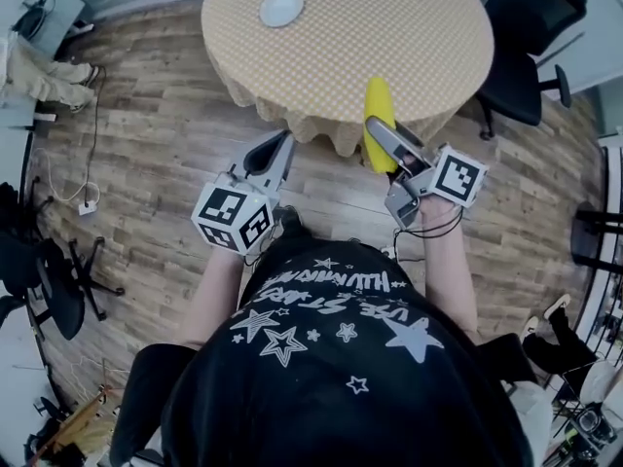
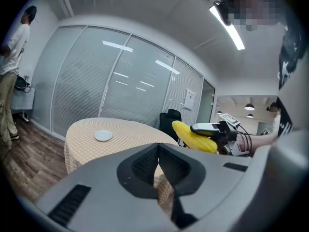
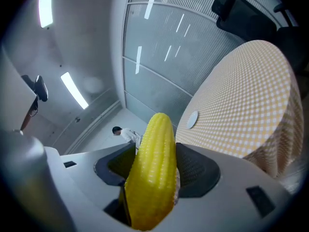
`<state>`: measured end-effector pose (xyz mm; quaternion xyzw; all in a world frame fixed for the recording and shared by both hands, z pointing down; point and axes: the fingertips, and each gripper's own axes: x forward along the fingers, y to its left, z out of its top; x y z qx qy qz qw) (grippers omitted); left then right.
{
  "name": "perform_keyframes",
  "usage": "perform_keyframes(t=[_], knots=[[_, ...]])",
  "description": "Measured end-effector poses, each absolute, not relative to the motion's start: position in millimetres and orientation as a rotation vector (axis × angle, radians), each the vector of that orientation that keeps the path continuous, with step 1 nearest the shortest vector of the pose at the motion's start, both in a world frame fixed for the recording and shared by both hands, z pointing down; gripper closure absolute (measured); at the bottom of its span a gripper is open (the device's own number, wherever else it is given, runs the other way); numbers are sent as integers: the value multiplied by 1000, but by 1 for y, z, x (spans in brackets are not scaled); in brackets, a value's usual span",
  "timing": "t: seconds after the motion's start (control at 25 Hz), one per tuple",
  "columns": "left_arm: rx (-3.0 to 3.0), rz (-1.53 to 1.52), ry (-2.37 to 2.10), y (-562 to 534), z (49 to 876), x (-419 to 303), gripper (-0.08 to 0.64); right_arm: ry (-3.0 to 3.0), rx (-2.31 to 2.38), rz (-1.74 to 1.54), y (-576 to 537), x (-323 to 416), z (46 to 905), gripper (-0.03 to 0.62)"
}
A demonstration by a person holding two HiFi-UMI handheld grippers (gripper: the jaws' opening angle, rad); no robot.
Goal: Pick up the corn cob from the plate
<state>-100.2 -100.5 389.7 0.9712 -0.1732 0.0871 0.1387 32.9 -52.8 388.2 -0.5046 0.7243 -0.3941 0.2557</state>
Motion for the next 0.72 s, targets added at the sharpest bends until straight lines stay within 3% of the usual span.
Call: perform_keyframes(t=[0.72], knots=[[2812,264,-609,4,384,-78,554,2050,-1412,-1024,59,66,391,324]])
